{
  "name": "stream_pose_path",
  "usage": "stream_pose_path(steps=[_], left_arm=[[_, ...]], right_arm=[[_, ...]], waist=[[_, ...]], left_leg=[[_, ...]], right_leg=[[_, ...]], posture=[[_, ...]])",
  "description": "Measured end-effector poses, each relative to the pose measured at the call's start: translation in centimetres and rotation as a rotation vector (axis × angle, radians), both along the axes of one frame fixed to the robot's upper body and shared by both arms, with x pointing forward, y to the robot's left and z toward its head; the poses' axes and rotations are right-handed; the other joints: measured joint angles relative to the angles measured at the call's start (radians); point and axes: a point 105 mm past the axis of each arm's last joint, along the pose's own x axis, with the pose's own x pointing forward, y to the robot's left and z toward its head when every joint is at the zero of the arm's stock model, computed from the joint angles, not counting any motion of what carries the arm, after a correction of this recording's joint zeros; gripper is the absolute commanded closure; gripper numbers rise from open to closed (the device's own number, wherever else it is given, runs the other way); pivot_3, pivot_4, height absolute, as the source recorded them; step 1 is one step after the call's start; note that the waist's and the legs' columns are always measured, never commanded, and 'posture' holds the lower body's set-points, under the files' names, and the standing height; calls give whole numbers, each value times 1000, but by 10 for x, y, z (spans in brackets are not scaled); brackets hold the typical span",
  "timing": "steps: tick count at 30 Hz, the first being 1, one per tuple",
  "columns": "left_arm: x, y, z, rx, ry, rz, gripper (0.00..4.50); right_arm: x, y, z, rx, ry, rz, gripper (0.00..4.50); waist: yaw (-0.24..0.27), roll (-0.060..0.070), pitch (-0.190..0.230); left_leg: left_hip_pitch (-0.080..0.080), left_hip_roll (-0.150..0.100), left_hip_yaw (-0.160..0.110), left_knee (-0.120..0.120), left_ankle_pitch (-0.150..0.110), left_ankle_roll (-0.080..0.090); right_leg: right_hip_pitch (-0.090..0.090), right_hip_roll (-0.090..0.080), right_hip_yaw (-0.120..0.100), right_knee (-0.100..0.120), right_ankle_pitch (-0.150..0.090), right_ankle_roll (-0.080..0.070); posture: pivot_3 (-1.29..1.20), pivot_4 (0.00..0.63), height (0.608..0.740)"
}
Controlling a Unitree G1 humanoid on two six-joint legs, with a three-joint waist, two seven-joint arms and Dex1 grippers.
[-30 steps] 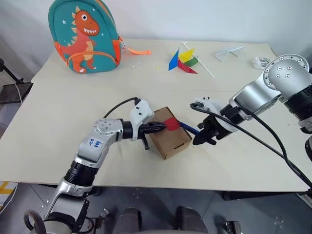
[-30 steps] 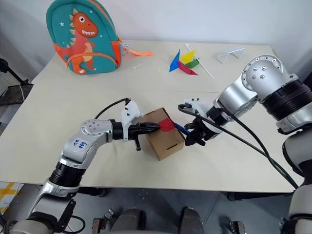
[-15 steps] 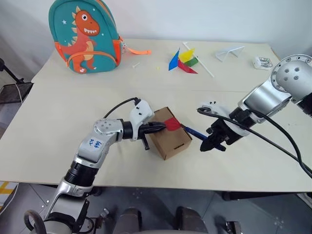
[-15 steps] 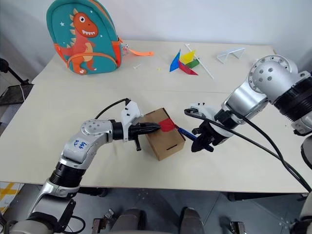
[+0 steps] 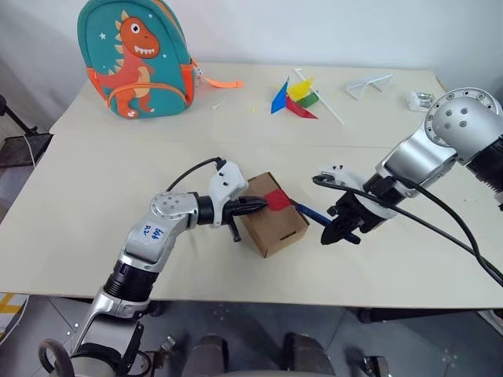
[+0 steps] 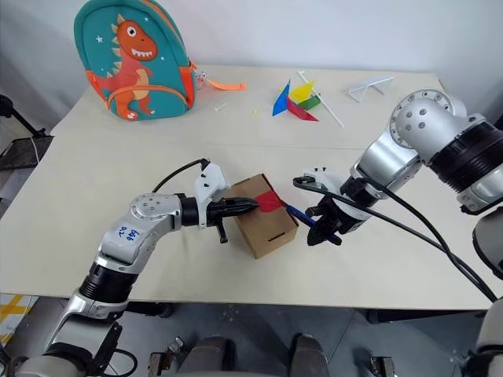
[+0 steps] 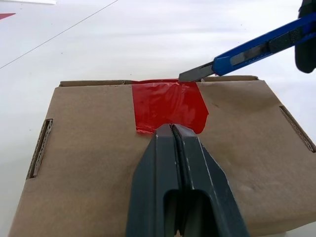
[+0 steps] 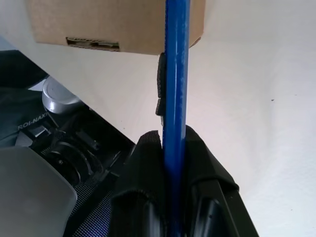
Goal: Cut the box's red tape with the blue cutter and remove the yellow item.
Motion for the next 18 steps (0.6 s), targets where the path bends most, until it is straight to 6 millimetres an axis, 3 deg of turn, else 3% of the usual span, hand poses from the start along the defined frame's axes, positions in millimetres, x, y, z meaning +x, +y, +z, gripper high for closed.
stream_pose_path(steps=[18], left_arm=[[-3,-1,-1,-11,-10,16,4500]], right_arm=[[4,10,5,-31,-7,19,4396]], waist=[[-1,0,0]], left_leg=[[0,0,0,0,0,0]], right_leg=[[0,0,0,0,0,0]], posture=[[0,150,740]])
